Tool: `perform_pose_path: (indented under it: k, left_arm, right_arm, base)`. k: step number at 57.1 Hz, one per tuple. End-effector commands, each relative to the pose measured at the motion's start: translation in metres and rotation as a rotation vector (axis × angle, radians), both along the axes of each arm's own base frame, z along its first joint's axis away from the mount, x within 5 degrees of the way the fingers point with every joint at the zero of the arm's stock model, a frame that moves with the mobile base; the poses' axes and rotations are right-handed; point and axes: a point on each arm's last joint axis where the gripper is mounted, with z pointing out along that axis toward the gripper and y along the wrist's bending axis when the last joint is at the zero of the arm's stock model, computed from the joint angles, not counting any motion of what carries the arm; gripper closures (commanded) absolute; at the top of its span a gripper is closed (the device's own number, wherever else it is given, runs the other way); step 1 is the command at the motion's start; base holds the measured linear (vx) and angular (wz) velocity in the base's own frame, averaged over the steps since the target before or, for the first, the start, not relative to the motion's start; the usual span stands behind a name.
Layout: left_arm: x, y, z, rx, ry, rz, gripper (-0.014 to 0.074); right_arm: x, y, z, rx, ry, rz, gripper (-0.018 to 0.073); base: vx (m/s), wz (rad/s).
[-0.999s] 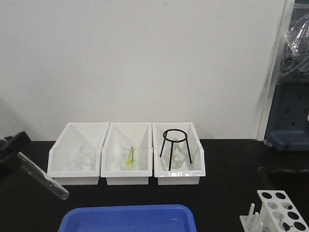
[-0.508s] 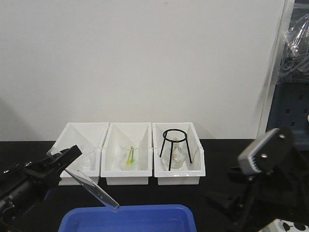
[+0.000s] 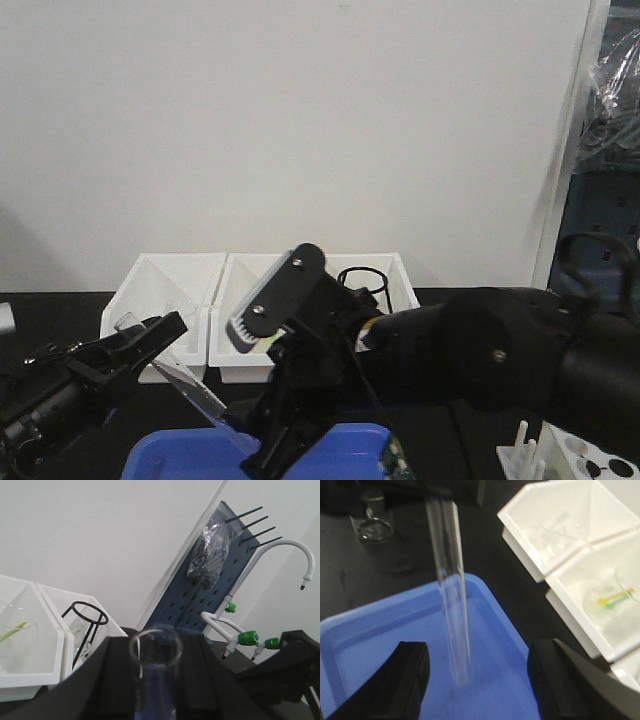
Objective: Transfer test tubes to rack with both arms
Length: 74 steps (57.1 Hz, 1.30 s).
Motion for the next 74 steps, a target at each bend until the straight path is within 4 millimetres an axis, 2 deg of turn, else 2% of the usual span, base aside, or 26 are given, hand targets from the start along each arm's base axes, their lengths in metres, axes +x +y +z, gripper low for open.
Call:
perform_pose_path:
  k: [1, 8, 15, 30, 49, 67, 74]
  left_arm:
    - [-0.002, -0.001, 0.025, -0.090, -0.115, -0.021, 0.0601]
    - [-0.002, -0.001, 0.025, -0.089, -0.115, -0.021, 0.0601]
    - [-0.002, -0.002, 0.025, -0.083, -0.114, -0.029, 0.0601]
    - [-0.007, -0.007, 0.022, -0.076, -0.087, -0.110, 0.0601]
    - [-0.009, -0.010, 0.021, -0.040, -0.092, -0.141, 0.0601]
    - [-0.010, -0.010, 0.020, -0.029, -0.094, -0.150, 0.0601]
    - [-0.010, -0.010, 0.020, -0.029, -0.094, -0.150, 0.0601]
  right_arm:
    - [0.000, 0.013, 0.035, 0.090, -0.106, 0.012, 0.0083]
    - [0.005, 0.031, 0.035, 0.086, -0.083, 0.041, 0.0083]
    - [0.012, 0.037, 0.036, 0.102, -0.081, 0.032, 0.0083]
    - [0.019, 0.044, 0.028, 0.107, -0.077, 0.023, 0.0083]
    - [0.019, 0.044, 0.027, 0.114, -0.069, 0.016, 0.0090]
    - [0.019, 0.045, 0.026, 0.134, -0.035, -0.006, 0.0186]
    - [0.019, 0.045, 0.026, 0.133, -0.030, -0.006, 0.0251]
  base:
    - [0.00, 0.00]
    - [0.00, 0.00]
    - [0.00, 0.00]
    - [0.00, 0.00]
    - [0.00, 0.00]
    - [0.00, 0.00]
    - [0.00, 0.00]
